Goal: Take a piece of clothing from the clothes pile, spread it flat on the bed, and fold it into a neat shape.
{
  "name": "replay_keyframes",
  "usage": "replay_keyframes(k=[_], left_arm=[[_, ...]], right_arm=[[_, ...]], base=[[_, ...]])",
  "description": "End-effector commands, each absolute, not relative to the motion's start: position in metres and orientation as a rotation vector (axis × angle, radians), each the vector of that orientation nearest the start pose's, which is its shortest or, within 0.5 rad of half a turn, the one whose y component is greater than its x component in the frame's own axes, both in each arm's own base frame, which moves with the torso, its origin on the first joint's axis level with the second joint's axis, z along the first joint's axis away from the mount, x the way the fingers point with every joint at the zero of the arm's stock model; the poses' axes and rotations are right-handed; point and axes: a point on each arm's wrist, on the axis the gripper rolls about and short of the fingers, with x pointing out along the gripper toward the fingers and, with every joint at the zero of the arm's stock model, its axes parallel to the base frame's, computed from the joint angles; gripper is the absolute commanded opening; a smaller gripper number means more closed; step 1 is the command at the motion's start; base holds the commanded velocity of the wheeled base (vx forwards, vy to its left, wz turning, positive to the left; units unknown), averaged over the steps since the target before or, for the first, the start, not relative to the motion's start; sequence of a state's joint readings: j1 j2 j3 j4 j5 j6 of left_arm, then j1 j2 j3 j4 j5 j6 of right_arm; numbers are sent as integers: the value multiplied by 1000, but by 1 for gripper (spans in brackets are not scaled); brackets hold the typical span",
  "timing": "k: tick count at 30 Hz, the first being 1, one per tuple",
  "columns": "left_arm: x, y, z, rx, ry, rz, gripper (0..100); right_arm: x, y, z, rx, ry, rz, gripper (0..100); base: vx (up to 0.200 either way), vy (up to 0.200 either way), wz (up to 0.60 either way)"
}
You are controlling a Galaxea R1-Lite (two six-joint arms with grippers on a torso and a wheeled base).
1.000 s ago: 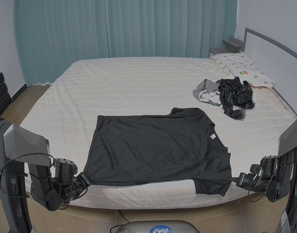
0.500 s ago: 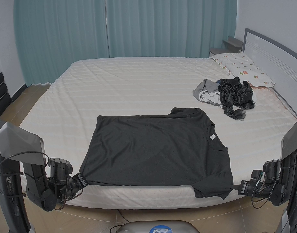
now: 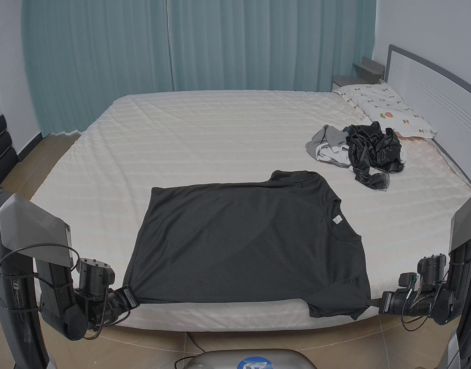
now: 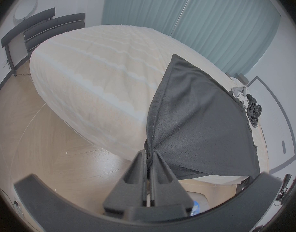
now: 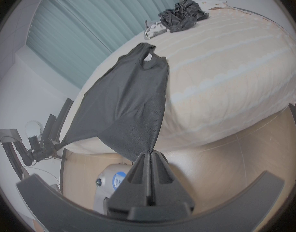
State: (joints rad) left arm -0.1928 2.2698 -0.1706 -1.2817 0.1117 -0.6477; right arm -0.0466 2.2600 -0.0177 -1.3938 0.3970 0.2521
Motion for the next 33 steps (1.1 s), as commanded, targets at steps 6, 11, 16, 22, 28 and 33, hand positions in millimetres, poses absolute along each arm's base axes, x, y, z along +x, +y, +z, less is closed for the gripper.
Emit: replay_keyframes(k=[6, 11, 16, 22, 28, 33], left_arm=[[225, -51, -40, -459, 854, 163, 0], [221, -55, -41, -444, 871, 149, 0], [225, -55, -37, -458, 845, 145, 0], [229, -56, -18, -490, 764, 117, 0], [235, -56, -9, -564, 711, 131, 0], [242, -56, 0, -618, 661, 127, 0]], right_arm=[[202, -6, -18, 402, 852, 216, 0], [202, -7, -18, 399, 849, 214, 0], [203, -7, -16, 395, 832, 217, 0], [207, -9, -6, 398, 755, 222, 0], [212, -9, 3, 444, 675, 252, 0], [219, -8, 12, 506, 604, 261, 0]], base=[[0, 0, 0], [0, 0, 0], [0, 0, 0], [0, 0, 0], [0, 0, 0], [160, 0, 0]])
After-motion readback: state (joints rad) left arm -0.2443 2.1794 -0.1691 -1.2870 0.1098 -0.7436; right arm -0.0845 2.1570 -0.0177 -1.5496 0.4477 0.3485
